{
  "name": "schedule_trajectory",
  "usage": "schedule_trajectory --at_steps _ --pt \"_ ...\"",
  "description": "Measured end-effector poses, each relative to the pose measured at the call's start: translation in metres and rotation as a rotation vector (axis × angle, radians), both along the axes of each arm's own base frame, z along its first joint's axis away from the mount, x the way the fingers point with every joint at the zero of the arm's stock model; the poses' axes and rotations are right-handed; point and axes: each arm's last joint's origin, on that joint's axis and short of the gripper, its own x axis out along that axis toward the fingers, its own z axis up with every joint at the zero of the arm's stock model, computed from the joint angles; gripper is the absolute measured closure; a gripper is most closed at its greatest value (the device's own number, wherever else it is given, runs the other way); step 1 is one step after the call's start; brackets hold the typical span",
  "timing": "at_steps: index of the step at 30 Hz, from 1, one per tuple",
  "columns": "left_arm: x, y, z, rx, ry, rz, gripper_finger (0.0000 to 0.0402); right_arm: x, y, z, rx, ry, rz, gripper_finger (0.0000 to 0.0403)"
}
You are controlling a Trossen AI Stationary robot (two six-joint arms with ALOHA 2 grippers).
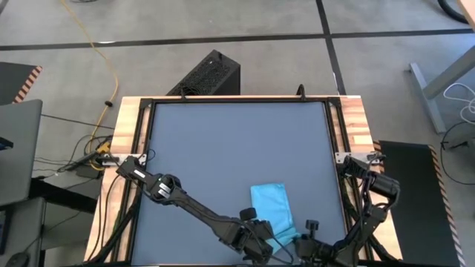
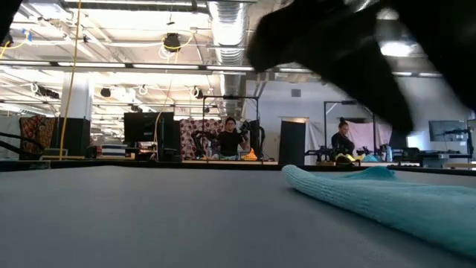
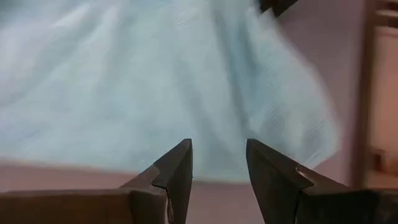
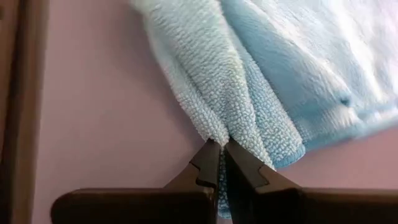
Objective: Roll towel
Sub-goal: Roll the blue microfiber towel
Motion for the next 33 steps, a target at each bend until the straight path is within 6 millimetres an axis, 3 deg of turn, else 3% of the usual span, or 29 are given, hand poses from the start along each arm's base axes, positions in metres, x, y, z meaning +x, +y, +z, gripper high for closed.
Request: schedule_trajectory --at_steps 6,11,16,21,26,29,33 --pt "-0.003 0.011 -0.003 0.033 0.036 0.126 0.0262 -0.002 -0.015 0.02 0.141 -0.035 -0.316 0.0363" --pt "-0.001 0.01 -0.002 0.028 0.016 0.119 0.0262 -0.011 -0.01 0.033 0.236 0.024 -0.334 0.0337" --pt "-0.003 0.011 -0.003 0.059 0.034 0.108 0.0262 -0.013 -0.005 0.025 0.233 0.121 -0.283 0.0273" --pt "-0.003 0.012 -0.004 0.072 0.036 0.118 0.0262 -0.007 -0.011 0.03 0.212 0.173 -0.286 0.0177" --pt "-0.004 0.012 -0.004 0.094 0.037 0.121 0.0262 0.003 -0.024 0.062 0.059 0.239 -0.32 0.011" --pt "-0.005 0.012 -0.005 0.116 0.041 0.109 0.0262 0.011 -0.033 0.099 0.006 0.223 -0.349 0.0098" --pt "-0.007 0.013 -0.006 0.157 0.073 0.073 0.0262 0.022 -0.041 0.12 -0.001 0.185 -0.378 0.0097"
